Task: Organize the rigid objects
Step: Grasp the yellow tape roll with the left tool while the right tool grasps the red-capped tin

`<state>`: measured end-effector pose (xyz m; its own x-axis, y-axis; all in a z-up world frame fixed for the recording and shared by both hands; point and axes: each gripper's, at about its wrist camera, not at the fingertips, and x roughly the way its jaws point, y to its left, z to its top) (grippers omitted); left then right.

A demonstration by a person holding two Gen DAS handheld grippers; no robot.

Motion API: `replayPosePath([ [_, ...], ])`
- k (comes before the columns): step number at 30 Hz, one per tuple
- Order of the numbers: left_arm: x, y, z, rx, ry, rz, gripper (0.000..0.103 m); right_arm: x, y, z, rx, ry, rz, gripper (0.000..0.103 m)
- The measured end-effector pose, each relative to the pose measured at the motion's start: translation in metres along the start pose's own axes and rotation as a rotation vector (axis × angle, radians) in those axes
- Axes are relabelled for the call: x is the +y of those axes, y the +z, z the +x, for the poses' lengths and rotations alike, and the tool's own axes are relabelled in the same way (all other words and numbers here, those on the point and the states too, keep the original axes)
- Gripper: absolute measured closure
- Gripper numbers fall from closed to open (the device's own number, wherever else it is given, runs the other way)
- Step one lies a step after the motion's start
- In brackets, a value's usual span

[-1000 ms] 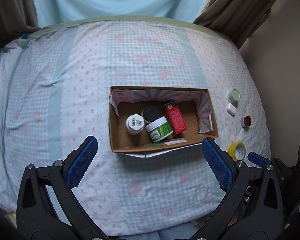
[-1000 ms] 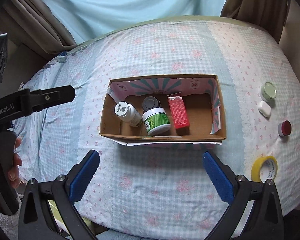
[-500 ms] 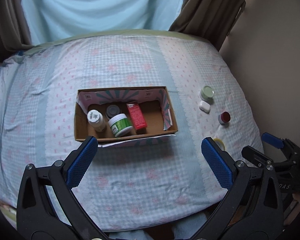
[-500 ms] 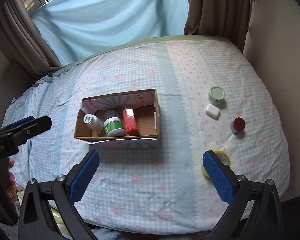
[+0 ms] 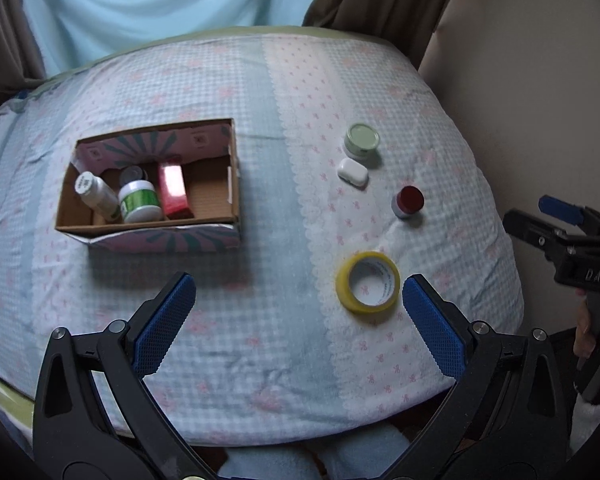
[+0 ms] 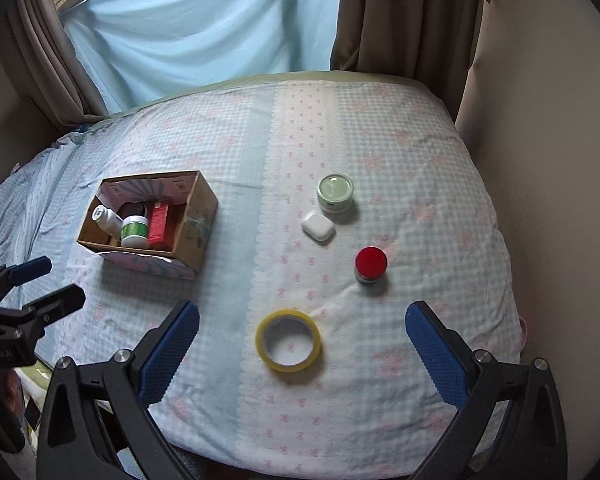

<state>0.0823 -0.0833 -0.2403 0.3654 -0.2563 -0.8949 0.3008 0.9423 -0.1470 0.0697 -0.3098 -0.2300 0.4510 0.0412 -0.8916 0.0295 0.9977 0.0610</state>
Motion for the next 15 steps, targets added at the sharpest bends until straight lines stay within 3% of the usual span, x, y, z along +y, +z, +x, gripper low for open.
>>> replayPosePath([
  [6,-0.034,-0.048,0.089,0.085,-0.031,0.117,0.0,-0.042,-0.018,0.053,0.005,-0.02,0.005,0.0],
  [15,-0.069,-0.103,0.205,0.092,-0.089,0.26,0.0,-0.073,-0.043,0.151,-0.006,-0.022,-0.036,0.0],
])
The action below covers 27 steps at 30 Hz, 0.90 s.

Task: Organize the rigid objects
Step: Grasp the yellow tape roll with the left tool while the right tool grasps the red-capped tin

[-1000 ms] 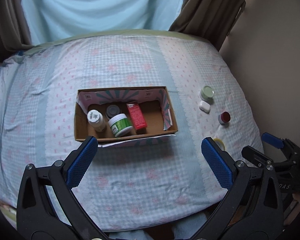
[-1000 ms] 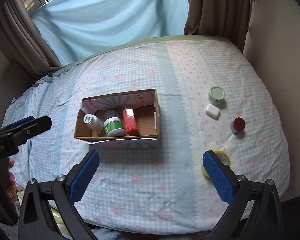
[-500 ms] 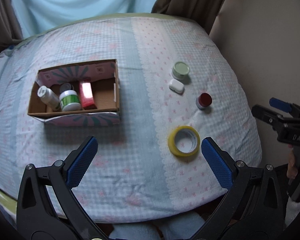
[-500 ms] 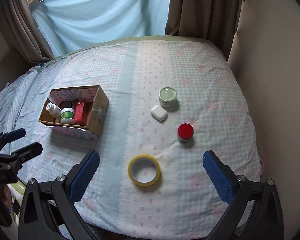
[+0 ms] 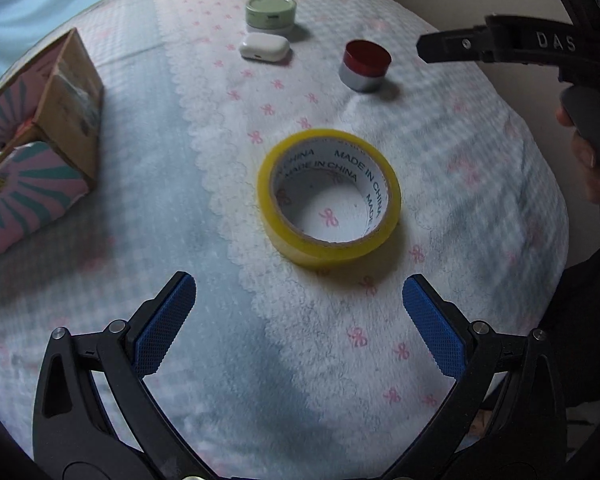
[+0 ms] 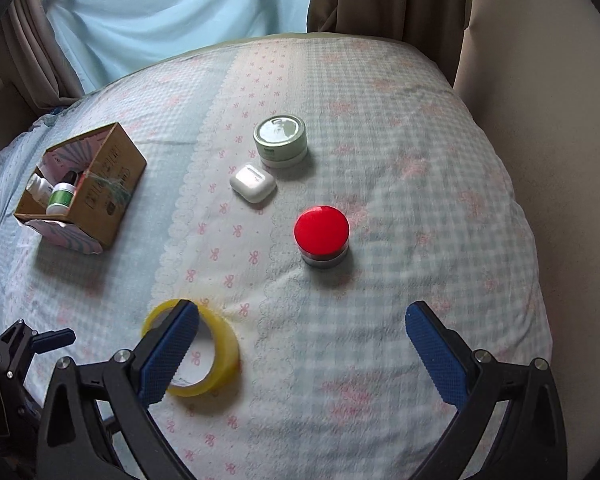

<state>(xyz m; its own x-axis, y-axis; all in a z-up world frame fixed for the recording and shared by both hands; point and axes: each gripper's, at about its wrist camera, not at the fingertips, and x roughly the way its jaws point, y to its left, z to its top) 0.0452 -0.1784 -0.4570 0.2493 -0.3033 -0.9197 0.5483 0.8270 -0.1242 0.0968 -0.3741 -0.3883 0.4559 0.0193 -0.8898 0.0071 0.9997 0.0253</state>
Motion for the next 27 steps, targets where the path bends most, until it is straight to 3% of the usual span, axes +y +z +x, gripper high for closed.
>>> replayPosePath([
  [5,-0.007,0.005,0.042,-0.033,0.013,0.031,0.0,-0.013,0.002,0.049,-0.008,-0.002,-0.025,0.0],
  [13,-0.021,0.027,0.064,-0.058,0.05,0.032,0.0,-0.019,0.02,0.097,-0.015,-0.008,-0.076,0.003],
  [19,-0.027,0.039,0.068,-0.055,0.072,0.062,0.005,-0.019,0.036,0.115,-0.005,0.01,-0.087,0.023],
  [22,-0.025,0.039,0.069,-0.055,0.061,0.055,0.006,-0.018,0.04,0.122,0.009,0.022,-0.093,0.04],
  [23,-0.024,0.039,0.069,-0.055,0.059,0.055,0.006,-0.018,0.042,0.125,0.018,0.019,-0.094,0.05],
  [27,-0.024,0.039,0.068,-0.048,0.062,0.05,0.006,-0.021,0.043,0.123,0.02,0.031,-0.093,0.052],
])
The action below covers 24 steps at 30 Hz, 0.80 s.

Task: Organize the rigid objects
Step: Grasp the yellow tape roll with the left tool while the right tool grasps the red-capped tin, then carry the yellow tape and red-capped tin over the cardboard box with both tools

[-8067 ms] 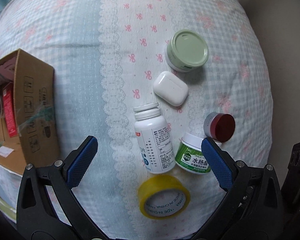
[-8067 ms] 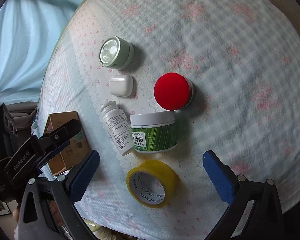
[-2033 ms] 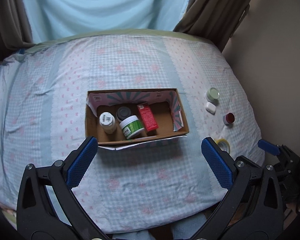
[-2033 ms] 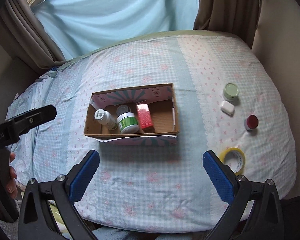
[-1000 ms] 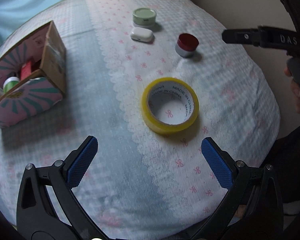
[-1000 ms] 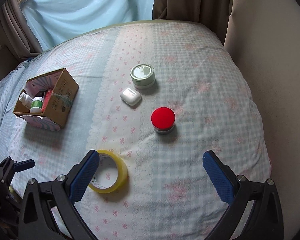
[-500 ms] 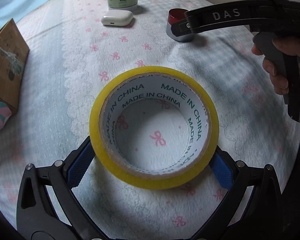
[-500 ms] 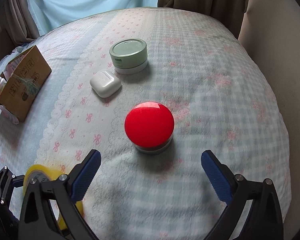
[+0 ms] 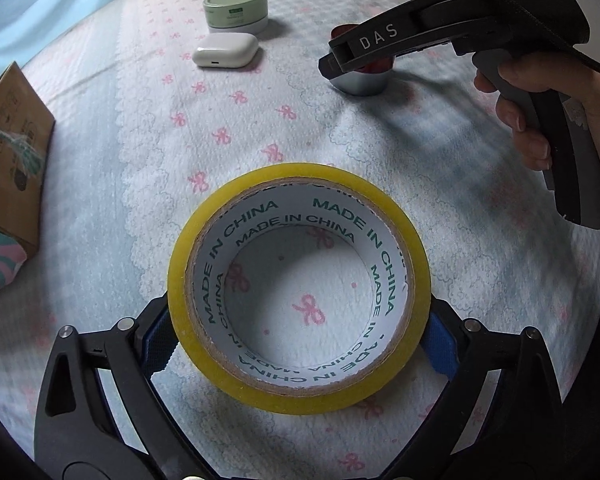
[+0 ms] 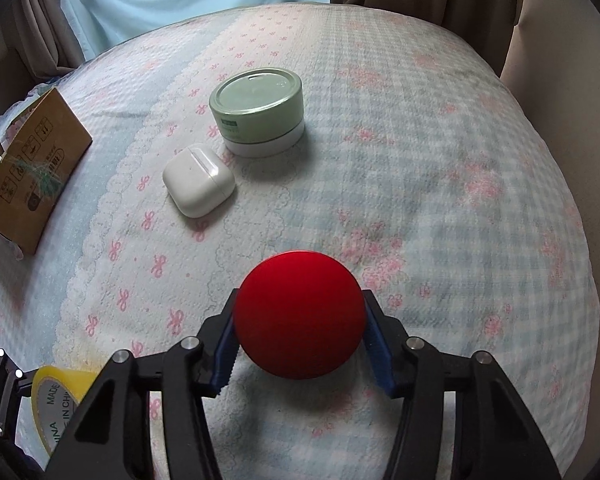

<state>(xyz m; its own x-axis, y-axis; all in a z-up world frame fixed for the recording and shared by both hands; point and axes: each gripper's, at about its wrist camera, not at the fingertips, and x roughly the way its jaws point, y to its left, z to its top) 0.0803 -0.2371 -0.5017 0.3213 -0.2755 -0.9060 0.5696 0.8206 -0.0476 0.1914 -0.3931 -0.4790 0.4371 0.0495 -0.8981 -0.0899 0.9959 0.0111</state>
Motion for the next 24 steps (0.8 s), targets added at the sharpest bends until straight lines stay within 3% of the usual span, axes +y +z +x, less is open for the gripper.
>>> replayPosePath([
  [14,0.019,0.018,-0.016,-0.077,0.039,-0.041,0.006,-0.003,0.001,-0.009,-0.001,0.013,0.039,0.052],
  [24,0.033,0.035,-0.081,-0.181,0.05,-0.098,0.006,0.003,0.016,-0.061,-0.044,0.008,0.055,0.052],
])
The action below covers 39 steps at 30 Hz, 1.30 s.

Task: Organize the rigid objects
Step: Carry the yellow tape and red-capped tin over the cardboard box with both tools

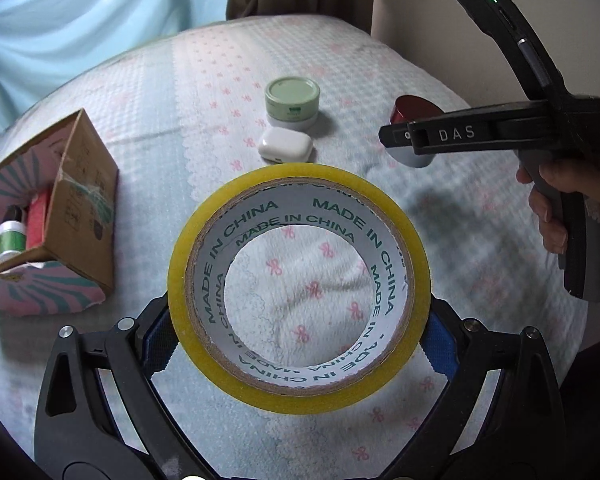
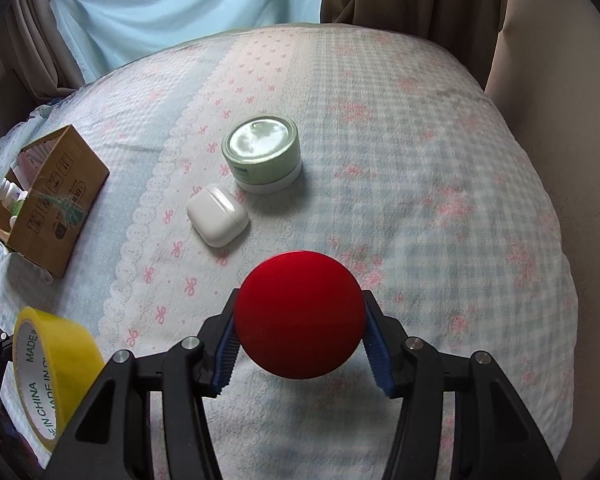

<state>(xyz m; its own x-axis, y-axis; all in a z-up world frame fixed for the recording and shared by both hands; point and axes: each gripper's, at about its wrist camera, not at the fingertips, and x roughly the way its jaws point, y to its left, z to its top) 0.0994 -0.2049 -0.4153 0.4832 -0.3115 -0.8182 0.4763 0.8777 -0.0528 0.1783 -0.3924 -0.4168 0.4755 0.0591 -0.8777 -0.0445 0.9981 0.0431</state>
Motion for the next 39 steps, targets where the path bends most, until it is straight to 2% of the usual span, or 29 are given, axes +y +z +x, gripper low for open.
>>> replayPosePath([
  [5,0.012,0.026,-0.056,-0.069,0.017,-0.047,0.006,0.017,0.018,-0.053,-0.03,0.001,-0.005,0.052],
  [7,0.02,0.036,-0.077,-0.073,0.014,-0.077,0.006,0.027,0.026,-0.079,-0.046,0.01,0.003,0.052],
  [12,0.045,0.054,-0.133,-0.102,0.017,-0.133,0.006,0.061,0.04,-0.14,-0.086,0.081,0.024,0.052],
  [16,0.075,0.066,-0.18,-0.122,0.025,-0.167,0.006,0.095,0.047,-0.177,-0.098,0.134,0.033,0.052],
  [20,0.12,0.075,-0.21,-0.113,-0.005,-0.235,0.006,0.14,0.053,-0.202,-0.098,0.166,0.016,0.052],
  [26,0.189,0.082,-0.249,-0.129,0.038,-0.214,0.006,0.209,0.072,-0.222,-0.107,0.193,-0.002,0.052],
  [30,0.233,0.086,-0.262,-0.099,0.038,-0.168,0.006,0.252,0.087,-0.224,-0.111,0.183,0.008,0.052],
  [39,0.339,0.095,-0.243,-0.03,-0.02,-0.099,0.006,0.326,0.113,-0.19,-0.082,0.136,0.138,0.052],
])
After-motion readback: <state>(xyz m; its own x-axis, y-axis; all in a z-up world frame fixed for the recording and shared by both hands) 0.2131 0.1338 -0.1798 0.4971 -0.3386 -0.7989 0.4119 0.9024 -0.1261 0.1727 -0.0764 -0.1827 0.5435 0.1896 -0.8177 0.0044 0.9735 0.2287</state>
